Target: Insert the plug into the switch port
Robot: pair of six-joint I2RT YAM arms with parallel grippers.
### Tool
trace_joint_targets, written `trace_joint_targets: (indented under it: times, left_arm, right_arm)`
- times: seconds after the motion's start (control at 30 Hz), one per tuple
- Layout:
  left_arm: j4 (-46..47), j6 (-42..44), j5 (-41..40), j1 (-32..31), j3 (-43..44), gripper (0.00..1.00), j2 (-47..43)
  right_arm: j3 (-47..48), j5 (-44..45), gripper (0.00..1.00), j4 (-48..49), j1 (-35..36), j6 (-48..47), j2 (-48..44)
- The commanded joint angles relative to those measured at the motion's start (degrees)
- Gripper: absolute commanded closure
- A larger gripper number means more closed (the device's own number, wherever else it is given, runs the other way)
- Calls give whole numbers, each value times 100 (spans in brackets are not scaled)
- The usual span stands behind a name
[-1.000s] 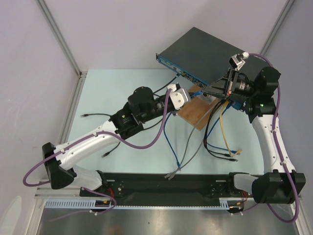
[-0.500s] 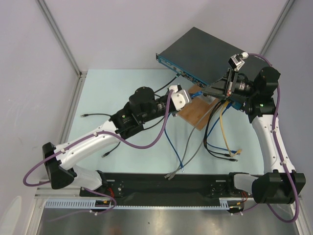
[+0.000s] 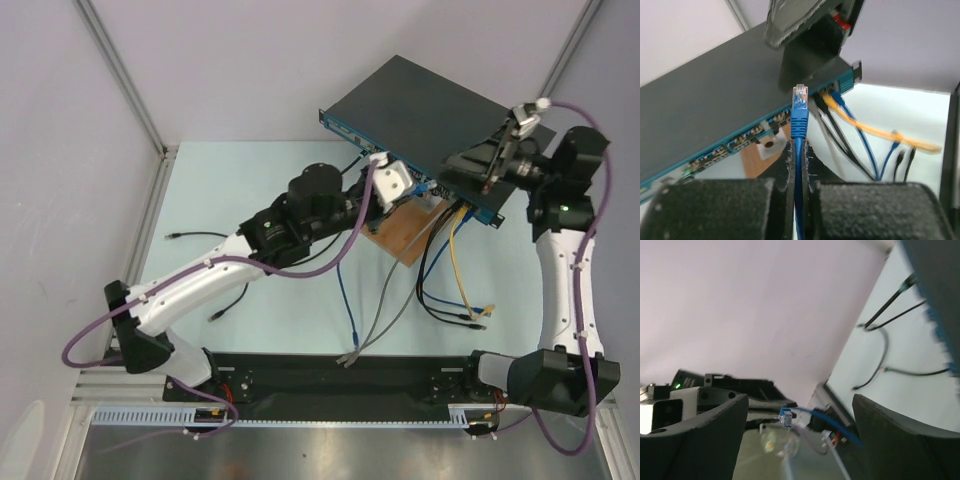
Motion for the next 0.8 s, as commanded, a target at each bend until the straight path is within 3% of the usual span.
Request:
trace_joint_targets:
  times: [0.0,0.1,0.27,0.47,0.6,0.77]
  left_arm:
    - [-1436,-912,-967,-246,1095,100,618]
    - [-1834,-1430,-1434,-483,1571,100,1110]
    - [-2468,-2187,-2129,-764,2563,100,1919]
    - [-2460,-2460,-2594,-1037,2925,100,2421]
    - [-2407,-2644,-2982,-1116,3233,100,2632]
    - [-2354,-2864,-3158,-1125,3426,100,2746]
  right_arm:
    - [809,354,9,-1254,-735,-1309,-26]
    - [986,513,7,-1694,-1588,-1609,-17]
    - [1346,820,4,-3124,-3002,-2925,97]
    - [1426,900,2,-4585,-3717,-4227,326]
    - [1005,769,0,-4517,-3770,-4352,344]
    - [328,435,0,-3445,-3761,-3729,361]
